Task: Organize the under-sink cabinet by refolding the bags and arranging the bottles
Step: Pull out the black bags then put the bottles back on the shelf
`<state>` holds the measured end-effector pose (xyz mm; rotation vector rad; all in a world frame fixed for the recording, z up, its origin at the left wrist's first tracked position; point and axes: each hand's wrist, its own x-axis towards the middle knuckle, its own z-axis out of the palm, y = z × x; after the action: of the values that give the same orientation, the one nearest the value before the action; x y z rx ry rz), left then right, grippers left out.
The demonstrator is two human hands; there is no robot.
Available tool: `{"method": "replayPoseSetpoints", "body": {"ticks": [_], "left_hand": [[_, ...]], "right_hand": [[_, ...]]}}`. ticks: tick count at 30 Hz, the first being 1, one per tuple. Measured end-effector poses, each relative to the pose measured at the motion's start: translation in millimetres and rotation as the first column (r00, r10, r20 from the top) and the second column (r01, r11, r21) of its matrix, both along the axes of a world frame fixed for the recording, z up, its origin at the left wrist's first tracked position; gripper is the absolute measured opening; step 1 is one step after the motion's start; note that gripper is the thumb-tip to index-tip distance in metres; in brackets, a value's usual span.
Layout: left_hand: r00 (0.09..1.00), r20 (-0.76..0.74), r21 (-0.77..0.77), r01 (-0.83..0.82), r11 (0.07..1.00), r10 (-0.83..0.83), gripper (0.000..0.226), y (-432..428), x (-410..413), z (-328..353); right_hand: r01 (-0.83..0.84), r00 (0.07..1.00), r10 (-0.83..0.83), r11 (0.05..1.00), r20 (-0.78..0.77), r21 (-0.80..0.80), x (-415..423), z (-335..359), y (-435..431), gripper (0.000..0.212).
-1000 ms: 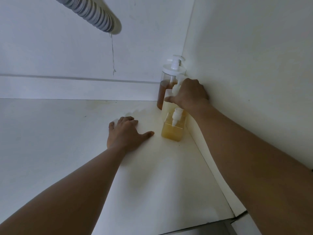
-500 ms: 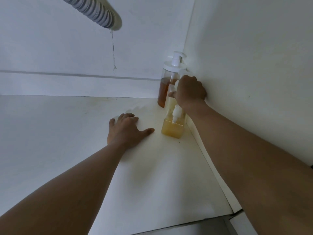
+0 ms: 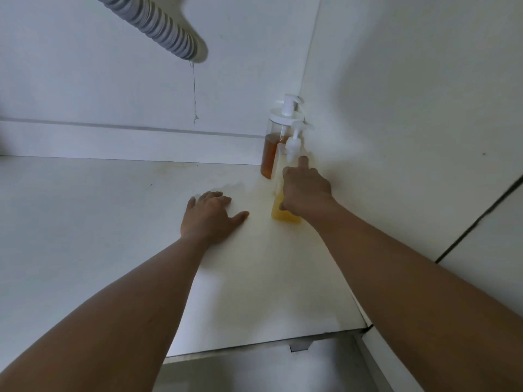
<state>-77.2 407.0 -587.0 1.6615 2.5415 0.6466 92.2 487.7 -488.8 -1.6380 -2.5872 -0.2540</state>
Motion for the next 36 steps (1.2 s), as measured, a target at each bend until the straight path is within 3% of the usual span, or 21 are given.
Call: {"method": "replayPoseSetpoints", "body": {"ticks": [7, 17, 22, 26, 29, 32, 36], "left_hand": [[1.0, 0.007, -0.002, -0.004, 1.0, 0.004, 0.074, 0.0, -0.7, -0.8], [1.0, 0.007, -0.003, 0.003, 1.0, -0.003, 0.074, 0.6, -1.6, -2.0], [0.999, 0.014, -0.075, 0.032, 0.997, -0.031, 0.069, -8.5, 3.2, 3.9], [0.999, 0.011, -0.144, 0.046, 0.989, -0.045, 0.06, -36.6, 14.2, 16.2], [1.0, 0.009, -0.206, 0.027, 0.978, -0.026, 0.059, -69.6, 24.7, 29.3], [1.0, 0.003, -0.249, 0.028, 0.968, -0.028, 0.057, -105.7, 36.3, 35.7], [0.996, 0.063, -0.248, 0.08, 0.965, -0.066, 0.058, -146.2, 62.1, 43.5]], "right_hand": [[-0.087, 0.995, 0.087, 0.996, -0.05, -0.016, 9.7, -2.4, 6.5, 0.032], [-0.102, 0.991, 0.103, 0.995, -0.091, 0.012, 1.4, -15.6, 31.4, 0.036], [-0.105, 0.99, 0.104, 0.994, -0.096, -0.006, 6.0, -19.1, 31.6, 0.035], [-0.105, 0.989, 0.106, 0.994, -0.104, 0.014, 12.5, -22.9, 4.5, 0.046], [-0.174, 0.984, 0.177, 0.982, 0.031, -0.074, 21.8, -7.4, -27.8, 0.066], [-0.235, 0.949, 0.261, 0.959, 0.174, -0.159, 30.9, 16.3, -63.3, 0.066], [-0.202, 0.978, 0.207, 0.96, 0.004, -0.192, 43.0, 22.4, -126.5, 0.057]]}}
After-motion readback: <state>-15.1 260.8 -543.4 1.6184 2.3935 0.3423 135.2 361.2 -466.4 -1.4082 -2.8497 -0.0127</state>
